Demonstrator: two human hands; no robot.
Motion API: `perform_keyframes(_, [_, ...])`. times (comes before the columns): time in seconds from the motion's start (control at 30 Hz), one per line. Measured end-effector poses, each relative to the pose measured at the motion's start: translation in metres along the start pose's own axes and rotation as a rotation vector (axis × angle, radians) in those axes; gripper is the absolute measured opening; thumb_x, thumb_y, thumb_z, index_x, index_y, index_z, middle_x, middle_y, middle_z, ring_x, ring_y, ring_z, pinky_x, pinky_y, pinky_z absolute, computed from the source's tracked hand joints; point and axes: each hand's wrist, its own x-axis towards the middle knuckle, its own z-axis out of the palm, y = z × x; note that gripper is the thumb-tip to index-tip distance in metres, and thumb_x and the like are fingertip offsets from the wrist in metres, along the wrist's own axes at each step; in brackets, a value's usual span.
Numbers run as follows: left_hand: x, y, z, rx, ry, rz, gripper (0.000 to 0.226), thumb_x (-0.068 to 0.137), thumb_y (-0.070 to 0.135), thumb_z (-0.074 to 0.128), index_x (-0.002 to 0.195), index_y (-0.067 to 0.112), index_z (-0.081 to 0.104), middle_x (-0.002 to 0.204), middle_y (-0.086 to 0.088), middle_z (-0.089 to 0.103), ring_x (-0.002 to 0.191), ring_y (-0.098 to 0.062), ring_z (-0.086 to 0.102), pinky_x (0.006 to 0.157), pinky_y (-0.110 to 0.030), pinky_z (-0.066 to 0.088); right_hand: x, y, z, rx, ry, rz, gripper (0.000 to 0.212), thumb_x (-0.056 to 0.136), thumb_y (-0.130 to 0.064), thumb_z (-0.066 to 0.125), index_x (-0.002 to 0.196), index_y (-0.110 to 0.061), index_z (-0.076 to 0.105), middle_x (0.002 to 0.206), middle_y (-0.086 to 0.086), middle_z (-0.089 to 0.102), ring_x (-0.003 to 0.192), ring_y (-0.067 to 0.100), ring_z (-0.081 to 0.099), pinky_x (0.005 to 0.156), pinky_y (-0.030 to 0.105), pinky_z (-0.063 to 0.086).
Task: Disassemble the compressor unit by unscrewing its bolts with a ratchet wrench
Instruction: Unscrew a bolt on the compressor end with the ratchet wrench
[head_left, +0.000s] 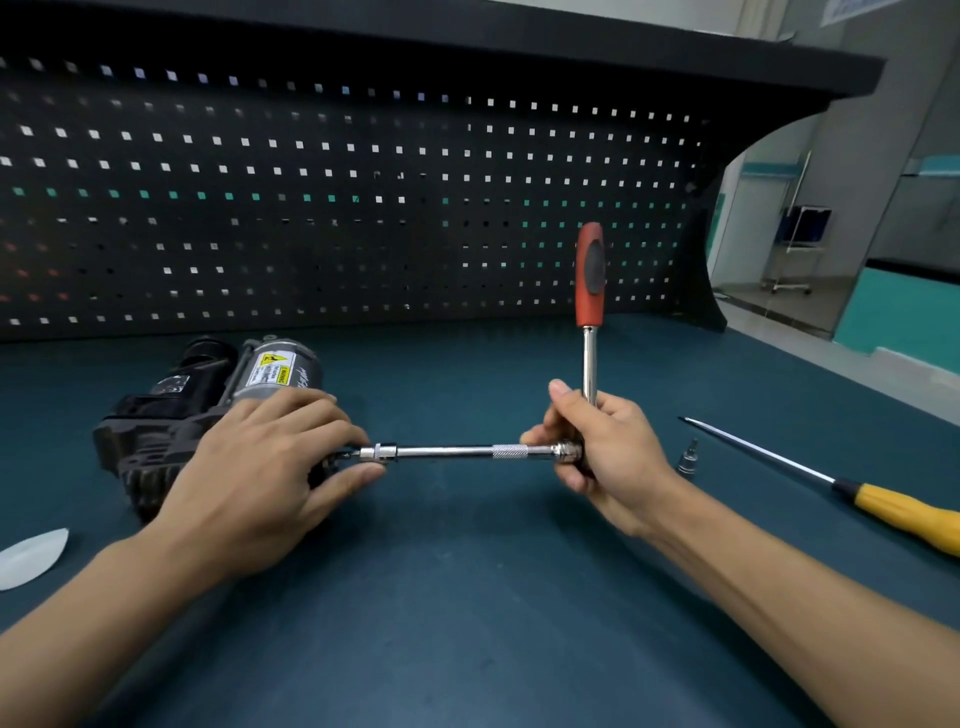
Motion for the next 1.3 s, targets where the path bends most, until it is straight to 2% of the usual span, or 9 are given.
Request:
perform_keyframes(0.17, [-0.001, -0.003, 0.002, -0.028, -0.010, 0.043, 0.042, 0.095, 0.055, 0.037, 0.087, 0.027, 0.067, 0.093, 0.019, 0.065, 0.111, -0.015, 0.059, 0.080, -0.041, 0.051, 0.004, -0.008, -0.001, 0.069, -0.023, 0.218, 0.033, 0.102, -0.036, 0.053, 0.085, -0.008, 0.058, 0.075, 0.014, 0.072, 0.032, 0.011, 0.036, 0.031, 0.018, 0.025])
perform_keyframes(0.27, [0.000, -0.004, 0.002, -0.045, -0.007, 0.077, 0.040, 0.095, 0.049, 0.039, 0.086, 0.022, 0.067, 0.091, 0.016, 0.066, 0.110, -0.015, 0.060, 0.078, -0.040, 0.054, 0.008, -0.007, -0.002, 0.170, -0.043, 0.405, 0.033, 0.103, -0.032, 0.048, 0.086, -0.006, 0.060, 0.074, 0.010, 0.072, 0.029, 0.007, 0.033, 0.028, 0.016, 0.022])
perform_keyframes(0.43, [0.000, -0.005, 0.002, -0.064, -0.007, 0.086, 0.039, 0.095, 0.049, 0.040, 0.087, 0.022, 0.068, 0.091, 0.017, 0.066, 0.108, -0.013, 0.059, 0.078, -0.038, 0.054, 0.010, -0.004, -0.005, 0.198, -0.107, 0.565, 0.027, 0.100, -0.028, 0.050, 0.084, -0.008, 0.059, 0.063, 0.001, 0.065, 0.030, 0.003, 0.029, 0.026, 0.014, 0.021])
perform_keyframes(0.67, [-0.001, -0.005, 0.002, -0.062, 0.005, 0.085, 0.037, 0.095, 0.048, 0.044, 0.088, 0.022, 0.070, 0.092, 0.017, 0.066, 0.107, -0.014, 0.061, 0.077, -0.038, 0.054, 0.013, -0.005, -0.011, 0.263, -0.227, 0.704, 0.017, 0.087, -0.023, 0.059, 0.089, -0.006, 0.060, 0.084, 0.013, 0.071, 0.028, 0.001, 0.029, 0.024, 0.012, 0.023])
perform_keyframes(0.77, [-0.001, -0.004, 0.000, -0.052, -0.029, 0.063, 0.037, 0.095, 0.050, 0.042, 0.089, 0.024, 0.067, 0.094, 0.016, 0.065, 0.108, -0.014, 0.060, 0.078, -0.039, 0.053, 0.012, -0.003, -0.008, 0.147, -0.195, 0.622, 0.019, 0.089, -0.026, 0.065, 0.080, -0.012, 0.055, 0.074, 0.006, 0.067, 0.029, 0.001, 0.027, 0.026, 0.013, 0.020])
perform_keyframes(0.9, [0.001, 0.003, -0.001, 0.006, -0.052, 0.029, 0.040, 0.096, 0.055, 0.033, 0.090, 0.028, 0.063, 0.094, 0.017, 0.061, 0.104, -0.015, 0.058, 0.078, -0.038, 0.050, 0.012, 0.002, -0.005, 0.010, -0.071, 0.412, 0.035, 0.089, -0.030, 0.072, 0.070, -0.017, 0.045, 0.058, -0.002, 0.039, 0.031, 0.006, 0.026, 0.031, 0.018, 0.018])
perform_keyframes(1.1, [-0.001, 0.010, 0.000, 0.070, -0.009, 0.028, 0.048, 0.103, 0.048, 0.022, 0.083, 0.025, 0.060, 0.085, 0.014, 0.060, 0.099, -0.020, 0.057, 0.072, -0.036, 0.045, 0.010, 0.007, -0.003, -0.093, -0.058, 0.253, 0.043, 0.091, -0.031, 0.071, 0.067, -0.017, 0.039, 0.057, 0.009, 0.059, 0.033, 0.010, 0.029, 0.035, 0.021, 0.023])
perform_keyframes(1.2, [0.000, 0.011, -0.001, 0.075, 0.002, 0.015, 0.046, 0.103, 0.045, 0.023, 0.078, 0.023, 0.055, 0.084, 0.012, 0.060, 0.098, -0.021, 0.057, 0.071, -0.035, 0.043, 0.011, 0.012, -0.001, -0.183, 0.003, 0.025, 0.047, 0.091, -0.025, 0.074, 0.058, -0.019, 0.041, 0.061, 0.012, 0.057, 0.040, 0.014, 0.040, 0.037, 0.022, 0.028])
perform_keyframes(1.3, [0.001, 0.011, -0.001, 0.069, -0.015, 0.002, 0.047, 0.102, 0.046, 0.022, 0.078, 0.023, 0.055, 0.085, 0.012, 0.061, 0.099, -0.020, 0.057, 0.072, -0.035, 0.043, 0.011, 0.010, -0.001, -0.252, 0.005, -0.200, 0.051, 0.089, -0.021, 0.075, 0.049, -0.022, 0.044, 0.058, 0.010, 0.061, 0.045, 0.018, 0.041, 0.039, 0.022, 0.032])
